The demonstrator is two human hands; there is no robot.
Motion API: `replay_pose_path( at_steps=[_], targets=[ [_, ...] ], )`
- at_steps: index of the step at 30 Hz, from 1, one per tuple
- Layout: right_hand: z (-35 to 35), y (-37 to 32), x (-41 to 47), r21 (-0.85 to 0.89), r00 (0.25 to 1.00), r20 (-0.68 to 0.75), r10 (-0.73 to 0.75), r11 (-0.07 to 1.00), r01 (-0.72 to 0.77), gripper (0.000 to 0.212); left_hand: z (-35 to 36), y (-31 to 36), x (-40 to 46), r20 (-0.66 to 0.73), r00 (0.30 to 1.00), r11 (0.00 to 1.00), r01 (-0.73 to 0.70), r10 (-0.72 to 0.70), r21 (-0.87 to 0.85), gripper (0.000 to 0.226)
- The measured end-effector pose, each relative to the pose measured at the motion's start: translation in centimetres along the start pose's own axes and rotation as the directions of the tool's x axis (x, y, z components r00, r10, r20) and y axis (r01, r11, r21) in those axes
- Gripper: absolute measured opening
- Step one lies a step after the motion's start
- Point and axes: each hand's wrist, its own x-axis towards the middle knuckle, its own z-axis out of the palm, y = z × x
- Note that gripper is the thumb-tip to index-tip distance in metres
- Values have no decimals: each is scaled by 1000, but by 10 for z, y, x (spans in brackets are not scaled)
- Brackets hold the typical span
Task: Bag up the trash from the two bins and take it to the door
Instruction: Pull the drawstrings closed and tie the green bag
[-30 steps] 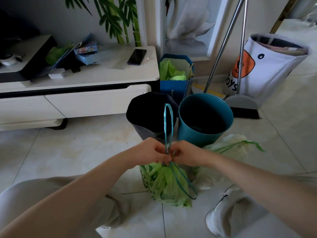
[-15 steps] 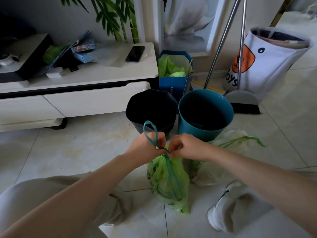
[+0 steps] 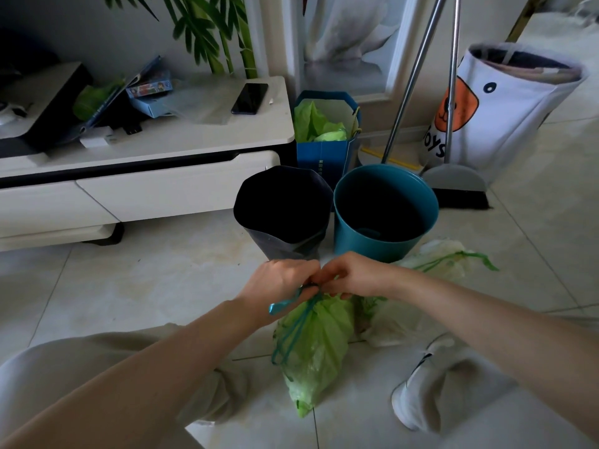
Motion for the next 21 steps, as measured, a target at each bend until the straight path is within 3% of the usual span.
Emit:
replay_pose_path(
  at_steps=[11,15,19,21],
  targets=[
    [-1,6,2,25,999,-46,-29,999,30,7,-3,3,1,2,1000,995,-30,31,-93,10],
    [2,4,2,6,999,-35,16,1000,-15,23,0,3,1,-6,1000,997,-15,15,-74,11],
    [-3,-1,0,-40,998,26,50,998,-49,21,-1,2,1,13,1000,996,-12,13,-88,13],
    [-12,-3,-1,-133,997,35,66,989,-61,28,0,0,1,13,1000,995,-13,14,-95,14]
  ],
)
